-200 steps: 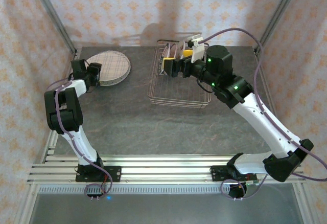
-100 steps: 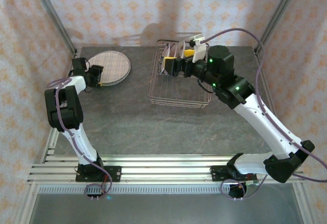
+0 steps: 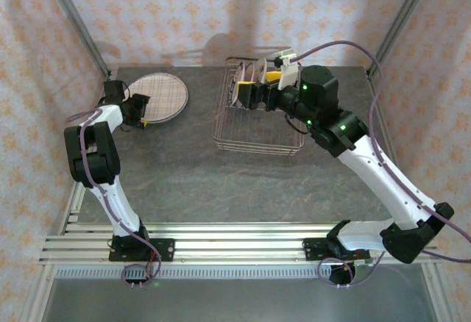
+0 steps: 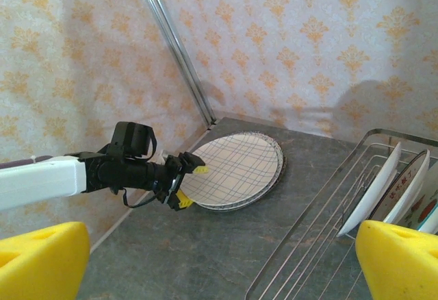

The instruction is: Unload the plates from the dish rack

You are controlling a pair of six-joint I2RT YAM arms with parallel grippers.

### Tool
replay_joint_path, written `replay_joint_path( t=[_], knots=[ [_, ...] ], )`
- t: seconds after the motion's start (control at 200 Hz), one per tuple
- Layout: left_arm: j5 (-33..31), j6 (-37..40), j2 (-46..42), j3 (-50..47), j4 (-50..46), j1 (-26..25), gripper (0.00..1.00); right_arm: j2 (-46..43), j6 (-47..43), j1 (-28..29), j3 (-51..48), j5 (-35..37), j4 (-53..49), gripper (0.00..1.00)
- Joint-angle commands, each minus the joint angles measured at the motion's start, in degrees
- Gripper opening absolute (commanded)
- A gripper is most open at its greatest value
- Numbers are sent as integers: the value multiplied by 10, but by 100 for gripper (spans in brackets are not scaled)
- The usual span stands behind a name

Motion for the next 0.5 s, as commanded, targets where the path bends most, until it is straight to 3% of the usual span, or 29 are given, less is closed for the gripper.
replay_joint_path(
  t=[0.0,0.495],
  knots=[
    [-6,15,13,22,-36,3,73,-20,9,3,3,9,-5,99],
    [-22,44,13,64,-119,3,75,-21,17,3,3,10,-9,99]
  ],
)
